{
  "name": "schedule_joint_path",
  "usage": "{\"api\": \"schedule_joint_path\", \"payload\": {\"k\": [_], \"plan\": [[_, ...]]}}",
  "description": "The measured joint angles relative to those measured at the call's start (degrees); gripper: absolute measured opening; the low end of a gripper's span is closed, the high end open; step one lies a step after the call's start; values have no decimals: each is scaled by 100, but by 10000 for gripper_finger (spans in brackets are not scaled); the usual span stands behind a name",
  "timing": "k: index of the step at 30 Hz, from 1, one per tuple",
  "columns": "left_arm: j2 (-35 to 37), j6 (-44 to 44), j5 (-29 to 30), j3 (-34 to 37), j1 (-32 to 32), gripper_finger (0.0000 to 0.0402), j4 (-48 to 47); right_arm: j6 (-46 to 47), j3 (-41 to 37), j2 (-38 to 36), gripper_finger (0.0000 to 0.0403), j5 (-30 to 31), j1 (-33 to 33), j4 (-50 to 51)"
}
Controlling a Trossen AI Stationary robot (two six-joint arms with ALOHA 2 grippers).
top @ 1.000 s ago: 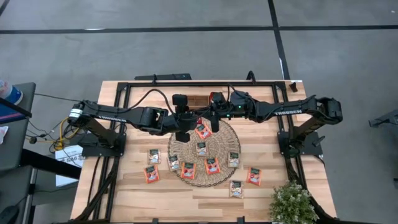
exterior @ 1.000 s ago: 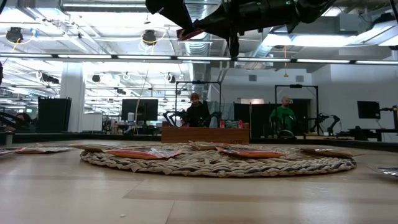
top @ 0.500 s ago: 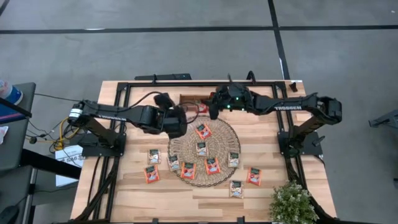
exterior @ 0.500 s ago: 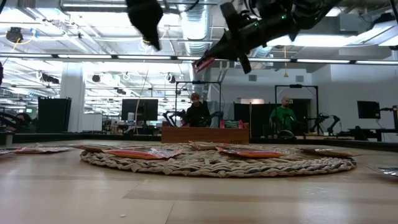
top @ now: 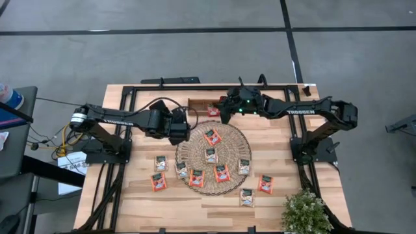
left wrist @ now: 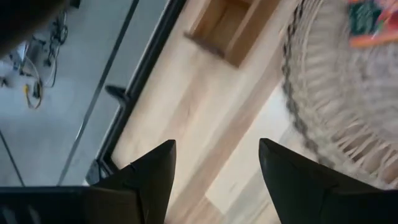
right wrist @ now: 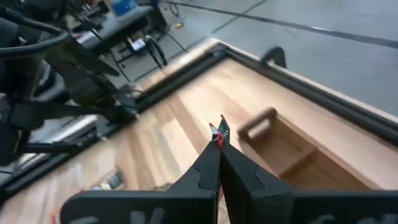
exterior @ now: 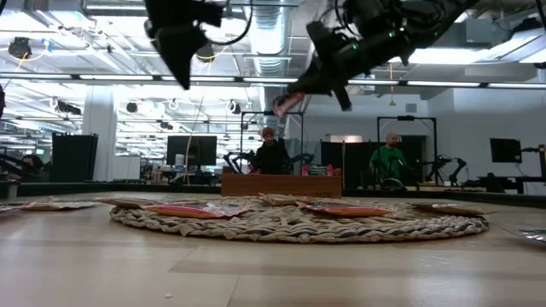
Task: Pick & Place Tea
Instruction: Put the red tea bag into the right section of the wooden organizer
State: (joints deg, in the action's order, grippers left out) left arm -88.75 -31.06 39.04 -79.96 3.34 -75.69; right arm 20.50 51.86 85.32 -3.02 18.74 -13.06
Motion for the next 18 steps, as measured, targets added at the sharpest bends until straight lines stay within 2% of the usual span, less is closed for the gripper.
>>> {"api": "schedule_joint_path", "payload": {"k": [4, 6, 11, 14, 18], "plan": [[253, -357, -182, 865, 36, 223, 264, -68, -304, 2, 0, 75, 207, -297], [457, -478, -305, 1341, 56, 223, 572, -103, -453, 2, 0, 309, 278, -481], [1093, -605, -1038, 2347, 59, 223, 1575, -433, -752, 2, 0, 791, 428, -675], [1452, -598, -1416, 2685, 59, 223, 2126, -622, -863, 7, 0, 971, 508, -675], [1848, -454, -1599, 2935, 56, 223, 2632, -853, -863, 7, 0, 1061, 631, -702]]}}
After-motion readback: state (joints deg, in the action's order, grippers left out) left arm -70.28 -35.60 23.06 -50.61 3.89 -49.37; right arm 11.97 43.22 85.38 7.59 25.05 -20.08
